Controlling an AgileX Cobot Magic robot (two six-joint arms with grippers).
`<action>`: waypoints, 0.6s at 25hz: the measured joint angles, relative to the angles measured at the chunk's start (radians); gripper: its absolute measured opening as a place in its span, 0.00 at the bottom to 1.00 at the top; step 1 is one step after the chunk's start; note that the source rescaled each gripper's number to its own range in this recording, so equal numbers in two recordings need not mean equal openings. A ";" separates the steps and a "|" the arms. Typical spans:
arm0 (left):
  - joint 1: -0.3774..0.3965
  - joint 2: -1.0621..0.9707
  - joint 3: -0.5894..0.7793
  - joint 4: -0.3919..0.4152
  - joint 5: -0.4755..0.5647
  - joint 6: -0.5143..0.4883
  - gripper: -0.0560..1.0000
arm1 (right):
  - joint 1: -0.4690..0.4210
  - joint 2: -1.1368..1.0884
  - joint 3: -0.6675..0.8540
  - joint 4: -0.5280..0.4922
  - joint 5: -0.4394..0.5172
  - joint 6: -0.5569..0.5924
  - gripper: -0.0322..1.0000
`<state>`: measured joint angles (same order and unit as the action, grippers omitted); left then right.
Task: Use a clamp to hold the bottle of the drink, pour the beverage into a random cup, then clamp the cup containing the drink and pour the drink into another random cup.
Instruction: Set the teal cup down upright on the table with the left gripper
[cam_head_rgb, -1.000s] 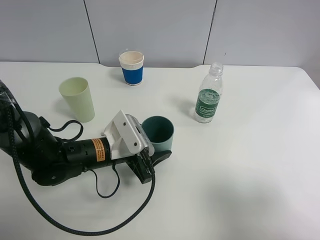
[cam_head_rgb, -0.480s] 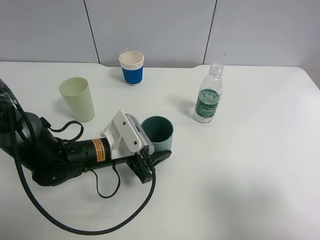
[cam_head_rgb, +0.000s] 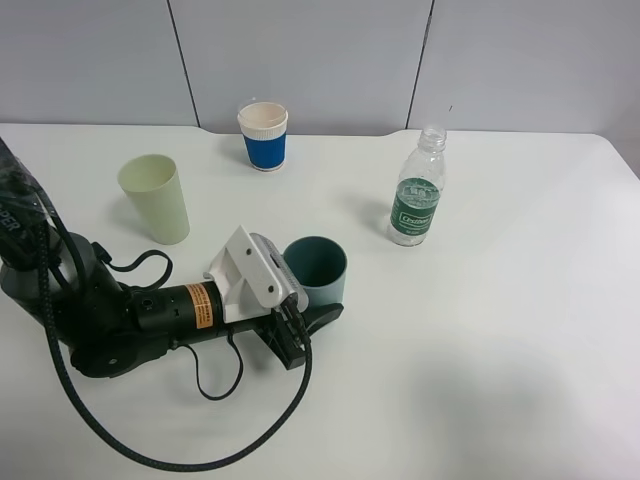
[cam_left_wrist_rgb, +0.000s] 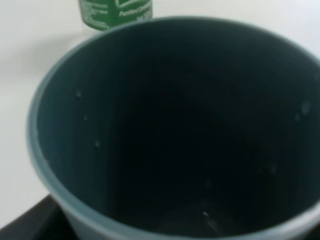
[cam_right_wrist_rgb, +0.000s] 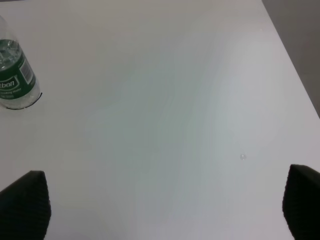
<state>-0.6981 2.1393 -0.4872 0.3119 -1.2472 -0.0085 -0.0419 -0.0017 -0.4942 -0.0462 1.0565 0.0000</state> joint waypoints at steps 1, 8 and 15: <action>0.000 0.000 0.000 -0.008 0.000 0.000 0.06 | 0.000 0.000 0.000 0.000 0.000 0.000 0.98; 0.025 0.000 0.000 -0.021 -0.003 -0.001 0.06 | 0.000 0.000 0.000 0.000 0.000 0.000 0.98; 0.026 0.000 0.012 -0.022 -0.010 -0.001 0.06 | 0.000 0.000 0.000 0.000 0.000 0.000 0.98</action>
<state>-0.6719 2.1393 -0.4751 0.2895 -1.2572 -0.0094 -0.0419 -0.0017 -0.4942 -0.0462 1.0565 0.0000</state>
